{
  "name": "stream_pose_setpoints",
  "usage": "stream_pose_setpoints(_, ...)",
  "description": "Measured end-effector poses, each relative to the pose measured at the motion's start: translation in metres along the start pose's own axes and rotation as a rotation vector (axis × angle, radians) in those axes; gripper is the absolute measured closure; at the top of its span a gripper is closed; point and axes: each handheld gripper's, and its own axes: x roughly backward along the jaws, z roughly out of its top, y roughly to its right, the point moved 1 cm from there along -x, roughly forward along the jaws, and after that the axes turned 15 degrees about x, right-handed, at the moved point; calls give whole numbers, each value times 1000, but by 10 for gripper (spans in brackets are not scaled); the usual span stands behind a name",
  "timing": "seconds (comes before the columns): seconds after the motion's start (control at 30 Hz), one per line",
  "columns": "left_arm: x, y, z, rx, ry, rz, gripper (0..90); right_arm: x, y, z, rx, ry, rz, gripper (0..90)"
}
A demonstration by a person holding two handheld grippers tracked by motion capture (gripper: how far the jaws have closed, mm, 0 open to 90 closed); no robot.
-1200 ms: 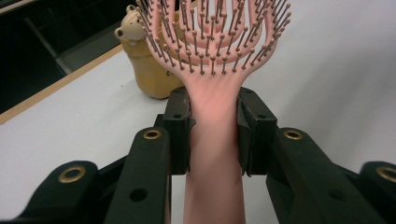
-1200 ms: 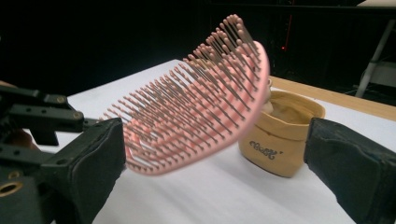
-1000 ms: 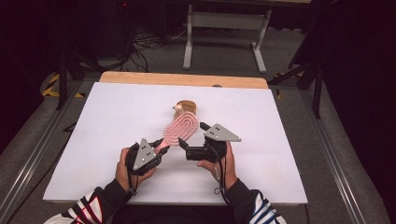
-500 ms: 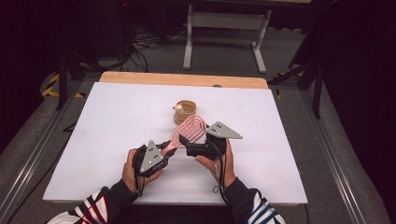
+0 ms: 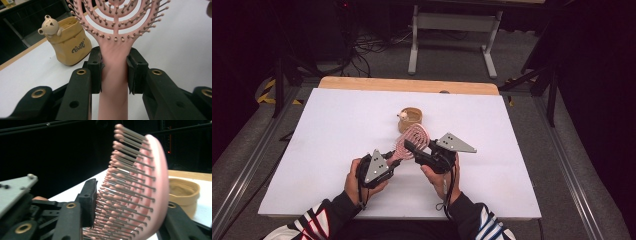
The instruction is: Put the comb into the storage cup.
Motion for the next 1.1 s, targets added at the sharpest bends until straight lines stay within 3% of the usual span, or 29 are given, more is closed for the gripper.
stream_pose_setpoints(0.27, -5, -5, 4, 20, 17, -30, 680, 0, -9, 13, 77, 11, 9, 629)
stream_pose_setpoints(0.4, -3, -7, 7, 9, 24, -55, 641, 1, -9, 18, 103, 9, 6, 632)
stream_pose_setpoints(0.6, 2, -12, 9, 13, 26, -105, 554, 2, -7, 28, 166, 20, -3, 635)
stream_pose_setpoints(0.67, 4, -15, 8, 8, 24, -100, 496, 1, -6, 30, 182, 21, -12, 635)
stream_pose_setpoints(0.9, 17, -26, 9, -3, 36, -112, 330, 3, 0, 35, 200, 19, -43, 637)
stream_pose_setpoints(1.1, 34, -40, 4, -26, 32, -106, 252, 8, 7, 40, 202, 26, -76, 637)
